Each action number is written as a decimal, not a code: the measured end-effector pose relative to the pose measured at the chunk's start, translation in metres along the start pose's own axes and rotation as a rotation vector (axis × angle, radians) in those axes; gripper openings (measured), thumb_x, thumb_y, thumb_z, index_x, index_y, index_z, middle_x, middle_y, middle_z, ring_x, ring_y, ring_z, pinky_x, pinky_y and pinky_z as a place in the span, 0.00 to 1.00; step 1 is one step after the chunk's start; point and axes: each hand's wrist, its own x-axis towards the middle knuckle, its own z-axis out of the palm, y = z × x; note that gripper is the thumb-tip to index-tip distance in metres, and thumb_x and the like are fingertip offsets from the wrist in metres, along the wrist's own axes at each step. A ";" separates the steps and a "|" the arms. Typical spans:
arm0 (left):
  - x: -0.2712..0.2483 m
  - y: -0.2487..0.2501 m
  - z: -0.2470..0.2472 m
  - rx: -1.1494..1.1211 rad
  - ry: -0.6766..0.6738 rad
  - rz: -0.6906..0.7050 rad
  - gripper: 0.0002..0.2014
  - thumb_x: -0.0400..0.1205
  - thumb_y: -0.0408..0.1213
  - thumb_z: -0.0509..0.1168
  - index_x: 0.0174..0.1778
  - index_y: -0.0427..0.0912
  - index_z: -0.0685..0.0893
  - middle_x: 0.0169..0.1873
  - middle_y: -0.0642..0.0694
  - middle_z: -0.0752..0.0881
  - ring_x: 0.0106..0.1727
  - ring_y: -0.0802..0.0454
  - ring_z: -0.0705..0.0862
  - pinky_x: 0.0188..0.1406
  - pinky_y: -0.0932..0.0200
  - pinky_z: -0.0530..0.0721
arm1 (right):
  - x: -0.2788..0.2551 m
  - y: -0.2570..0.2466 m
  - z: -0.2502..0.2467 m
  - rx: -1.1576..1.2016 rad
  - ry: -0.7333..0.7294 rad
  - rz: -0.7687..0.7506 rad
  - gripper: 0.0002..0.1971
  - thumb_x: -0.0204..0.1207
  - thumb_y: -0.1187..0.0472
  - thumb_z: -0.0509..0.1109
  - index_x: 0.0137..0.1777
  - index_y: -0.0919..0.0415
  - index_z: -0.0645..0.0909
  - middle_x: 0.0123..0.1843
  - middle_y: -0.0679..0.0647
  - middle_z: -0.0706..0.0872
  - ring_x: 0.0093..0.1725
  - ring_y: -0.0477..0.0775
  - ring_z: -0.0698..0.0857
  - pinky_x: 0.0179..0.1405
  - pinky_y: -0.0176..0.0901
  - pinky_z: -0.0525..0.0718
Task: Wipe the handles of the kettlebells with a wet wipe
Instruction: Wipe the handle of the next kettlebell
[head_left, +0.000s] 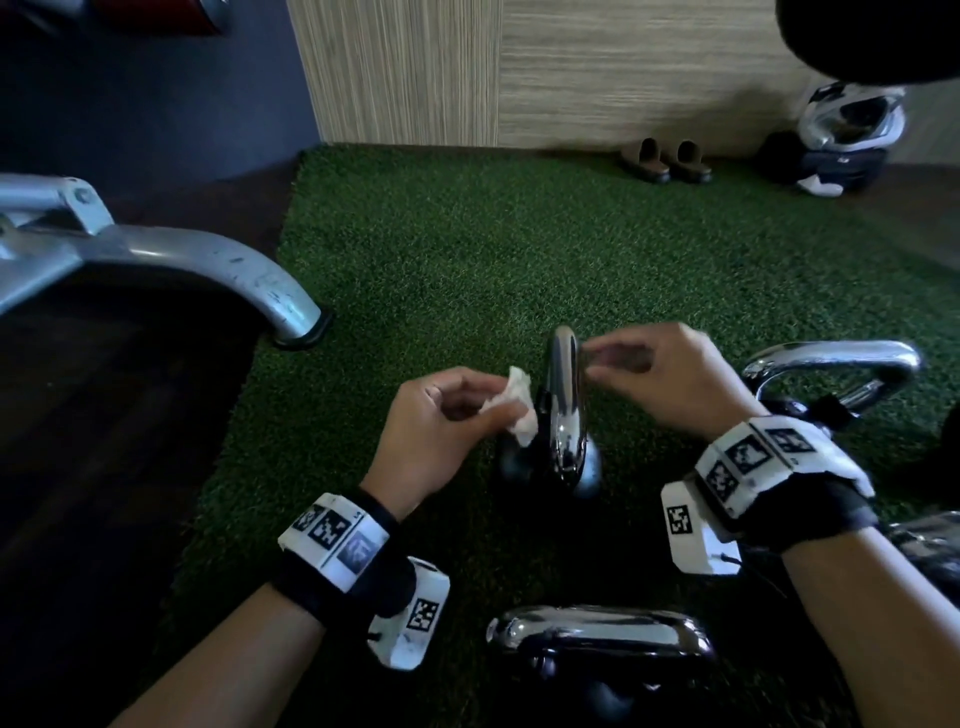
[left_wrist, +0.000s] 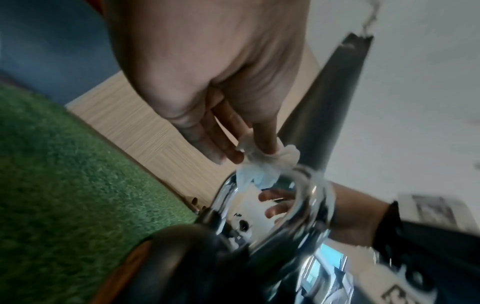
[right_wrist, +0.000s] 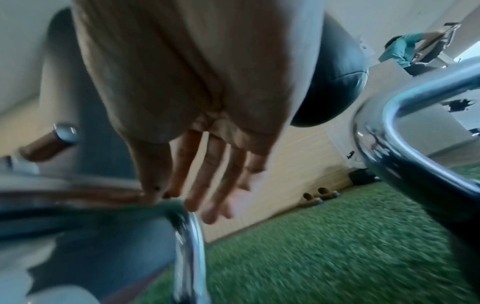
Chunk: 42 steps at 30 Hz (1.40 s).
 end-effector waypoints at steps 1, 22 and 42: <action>0.003 0.007 0.002 -0.077 0.033 -0.016 0.08 0.73 0.35 0.82 0.45 0.48 0.93 0.39 0.50 0.95 0.40 0.61 0.90 0.45 0.68 0.86 | -0.003 -0.013 -0.007 0.117 0.012 -0.038 0.15 0.74 0.57 0.82 0.60 0.46 0.91 0.47 0.42 0.95 0.42 0.31 0.90 0.44 0.24 0.86; 0.008 -0.008 0.005 0.304 -0.365 -0.098 0.40 0.76 0.34 0.80 0.83 0.55 0.71 0.75 0.54 0.77 0.78 0.57 0.73 0.76 0.53 0.75 | 0.006 0.016 0.009 0.616 0.301 0.119 0.09 0.70 0.67 0.84 0.49 0.58 0.93 0.43 0.55 0.96 0.46 0.62 0.95 0.47 0.52 0.94; -0.007 -0.079 0.055 0.288 -0.203 0.224 0.36 0.69 0.61 0.76 0.67 0.87 0.64 0.68 0.45 0.83 0.73 0.39 0.82 0.75 0.34 0.78 | 0.021 0.038 0.064 0.281 0.418 0.158 0.08 0.75 0.58 0.82 0.54 0.52 0.94 0.40 0.38 0.91 0.41 0.36 0.90 0.43 0.27 0.87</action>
